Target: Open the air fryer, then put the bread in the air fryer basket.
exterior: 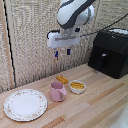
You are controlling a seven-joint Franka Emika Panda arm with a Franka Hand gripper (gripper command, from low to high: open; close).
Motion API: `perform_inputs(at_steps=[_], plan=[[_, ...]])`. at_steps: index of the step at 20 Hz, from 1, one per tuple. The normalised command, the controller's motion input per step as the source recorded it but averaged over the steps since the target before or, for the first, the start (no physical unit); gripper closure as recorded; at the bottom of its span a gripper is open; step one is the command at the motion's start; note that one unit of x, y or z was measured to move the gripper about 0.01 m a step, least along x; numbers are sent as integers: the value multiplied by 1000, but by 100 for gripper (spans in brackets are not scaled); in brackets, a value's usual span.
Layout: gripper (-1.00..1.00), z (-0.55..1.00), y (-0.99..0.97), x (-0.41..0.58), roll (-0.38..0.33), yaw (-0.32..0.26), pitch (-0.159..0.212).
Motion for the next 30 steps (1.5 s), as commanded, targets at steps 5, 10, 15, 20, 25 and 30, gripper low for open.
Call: perform_inputs(at_steps=[5,10,15,20,25,30], plan=[[-100,15,0,80,-61,-375,0],[-100,5,-5,61,-40,-375,0],[-100,126,-1,166,-116,-360,-1],[-100,190,0,290,-264,-284,-5],[-100,57,-8,186,-330,-231,-1],[-100,0,0,38,-375,-171,-26]])
